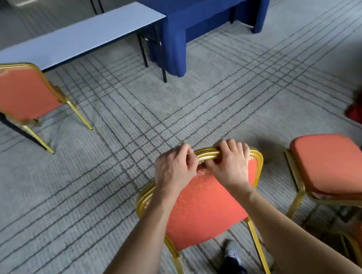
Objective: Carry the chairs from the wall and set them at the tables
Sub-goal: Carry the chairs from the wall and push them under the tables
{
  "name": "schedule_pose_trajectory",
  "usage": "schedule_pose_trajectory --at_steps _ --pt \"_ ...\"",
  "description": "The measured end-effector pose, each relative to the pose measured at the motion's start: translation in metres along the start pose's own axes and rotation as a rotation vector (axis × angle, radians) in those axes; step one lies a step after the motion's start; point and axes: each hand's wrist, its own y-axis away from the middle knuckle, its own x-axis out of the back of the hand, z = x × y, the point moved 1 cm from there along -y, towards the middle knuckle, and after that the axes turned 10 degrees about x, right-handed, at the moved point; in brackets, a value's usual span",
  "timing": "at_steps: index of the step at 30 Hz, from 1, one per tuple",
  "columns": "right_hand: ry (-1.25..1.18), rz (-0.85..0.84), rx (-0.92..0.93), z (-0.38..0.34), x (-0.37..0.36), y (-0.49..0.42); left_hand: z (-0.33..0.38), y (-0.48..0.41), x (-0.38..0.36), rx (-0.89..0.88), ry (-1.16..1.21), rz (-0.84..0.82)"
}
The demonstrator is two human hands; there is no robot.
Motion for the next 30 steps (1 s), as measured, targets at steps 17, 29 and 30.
schedule_pose_trajectory --at_steps 17,29,30 --pt "0.064 -0.549 0.173 0.020 -0.029 -0.122 -0.029 -0.056 -0.029 0.428 -0.162 -0.288" --pt "0.146 -0.545 0.226 0.020 -0.066 -0.181 -0.055 -0.124 -0.050 0.641 -0.350 -0.414" --pt "0.149 -0.553 0.218 0.019 -0.073 -0.190 -0.062 -0.132 -0.053 0.629 -0.353 -0.399"
